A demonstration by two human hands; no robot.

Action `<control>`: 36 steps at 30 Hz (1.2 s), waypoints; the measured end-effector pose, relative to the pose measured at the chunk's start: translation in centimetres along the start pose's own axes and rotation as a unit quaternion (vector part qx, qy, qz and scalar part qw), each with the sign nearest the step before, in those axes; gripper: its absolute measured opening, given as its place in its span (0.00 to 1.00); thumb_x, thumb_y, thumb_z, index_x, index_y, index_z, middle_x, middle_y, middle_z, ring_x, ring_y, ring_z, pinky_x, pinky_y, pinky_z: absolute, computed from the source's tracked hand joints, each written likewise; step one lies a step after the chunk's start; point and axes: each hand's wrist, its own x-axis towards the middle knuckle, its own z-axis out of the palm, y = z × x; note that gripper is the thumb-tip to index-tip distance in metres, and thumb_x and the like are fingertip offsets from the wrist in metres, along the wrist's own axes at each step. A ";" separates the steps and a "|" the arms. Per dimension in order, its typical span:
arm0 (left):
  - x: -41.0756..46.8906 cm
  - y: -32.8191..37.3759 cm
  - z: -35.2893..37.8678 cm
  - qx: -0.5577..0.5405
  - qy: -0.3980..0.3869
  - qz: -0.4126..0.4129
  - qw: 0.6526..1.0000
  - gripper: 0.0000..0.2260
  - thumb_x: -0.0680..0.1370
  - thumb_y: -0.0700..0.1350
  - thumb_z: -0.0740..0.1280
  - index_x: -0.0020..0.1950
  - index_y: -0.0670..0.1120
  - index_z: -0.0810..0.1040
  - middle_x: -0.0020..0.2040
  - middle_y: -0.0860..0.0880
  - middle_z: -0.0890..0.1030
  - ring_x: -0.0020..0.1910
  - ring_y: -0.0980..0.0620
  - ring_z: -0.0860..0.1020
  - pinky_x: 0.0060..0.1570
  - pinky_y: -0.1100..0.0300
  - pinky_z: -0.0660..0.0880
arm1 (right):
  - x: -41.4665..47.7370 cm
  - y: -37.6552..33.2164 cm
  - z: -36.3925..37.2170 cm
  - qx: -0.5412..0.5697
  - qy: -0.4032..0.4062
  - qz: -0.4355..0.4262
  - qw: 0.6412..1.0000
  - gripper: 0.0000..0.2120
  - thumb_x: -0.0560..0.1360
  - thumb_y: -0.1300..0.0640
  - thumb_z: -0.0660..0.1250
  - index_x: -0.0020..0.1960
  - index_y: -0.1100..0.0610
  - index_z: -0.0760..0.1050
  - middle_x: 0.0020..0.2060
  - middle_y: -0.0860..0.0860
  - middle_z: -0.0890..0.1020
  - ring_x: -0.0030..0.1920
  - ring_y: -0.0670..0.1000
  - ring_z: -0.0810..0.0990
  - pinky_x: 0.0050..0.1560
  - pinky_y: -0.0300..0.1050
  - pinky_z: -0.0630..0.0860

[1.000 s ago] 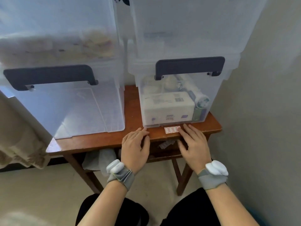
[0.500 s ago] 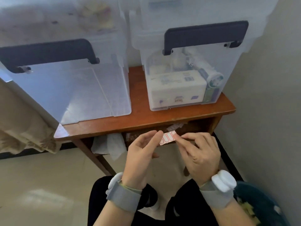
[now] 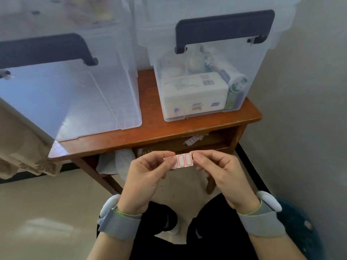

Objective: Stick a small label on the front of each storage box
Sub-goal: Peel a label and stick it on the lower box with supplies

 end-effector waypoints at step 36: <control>-1.1 1.0 0.9 -0.202 -0.017 -0.140 0.969 0.13 0.64 0.38 0.74 0.48 0.40 0.81 0.39 0.43 0.84 0.36 0.52 0.80 0.34 0.62 0.74 | -0.8 1.3 1.2 -0.036 -0.026 -0.076 0.996 0.06 0.71 0.48 0.72 0.45 0.48 0.85 0.30 0.41 0.69 0.33 0.42 0.68 0.37 0.34 0.69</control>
